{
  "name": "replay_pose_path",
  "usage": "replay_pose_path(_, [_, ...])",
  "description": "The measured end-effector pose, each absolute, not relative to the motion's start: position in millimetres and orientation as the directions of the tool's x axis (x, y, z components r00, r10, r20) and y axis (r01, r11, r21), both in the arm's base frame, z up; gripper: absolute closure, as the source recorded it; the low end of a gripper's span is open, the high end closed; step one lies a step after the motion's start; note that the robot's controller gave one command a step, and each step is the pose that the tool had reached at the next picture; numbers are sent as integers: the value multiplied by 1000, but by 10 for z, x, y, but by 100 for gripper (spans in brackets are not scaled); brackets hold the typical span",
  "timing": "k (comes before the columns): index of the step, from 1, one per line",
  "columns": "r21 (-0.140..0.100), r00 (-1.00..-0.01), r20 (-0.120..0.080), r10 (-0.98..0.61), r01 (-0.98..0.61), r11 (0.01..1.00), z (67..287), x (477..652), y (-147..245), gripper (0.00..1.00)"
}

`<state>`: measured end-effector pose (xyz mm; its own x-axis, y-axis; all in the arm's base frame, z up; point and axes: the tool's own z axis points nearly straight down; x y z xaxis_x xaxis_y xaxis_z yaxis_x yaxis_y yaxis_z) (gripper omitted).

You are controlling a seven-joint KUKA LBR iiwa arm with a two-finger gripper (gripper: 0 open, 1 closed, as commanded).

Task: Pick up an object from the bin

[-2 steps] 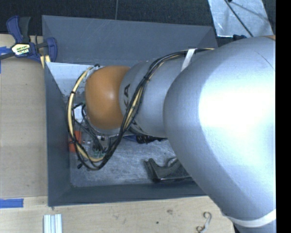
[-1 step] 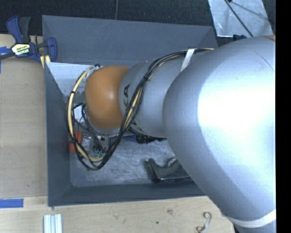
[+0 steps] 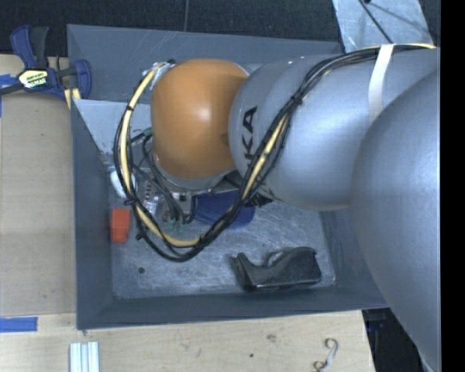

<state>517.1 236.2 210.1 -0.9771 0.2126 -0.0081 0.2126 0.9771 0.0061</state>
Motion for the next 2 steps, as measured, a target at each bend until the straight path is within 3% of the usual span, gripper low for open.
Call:
replay_pose_path(1, [-2, -958, -1, 286, 286, 958, 1381, 5805, 2187, 100])
replay_pose_path(2, [2, -959, -3, 284, 284, 959, 1422, 5799, 2206, 0])
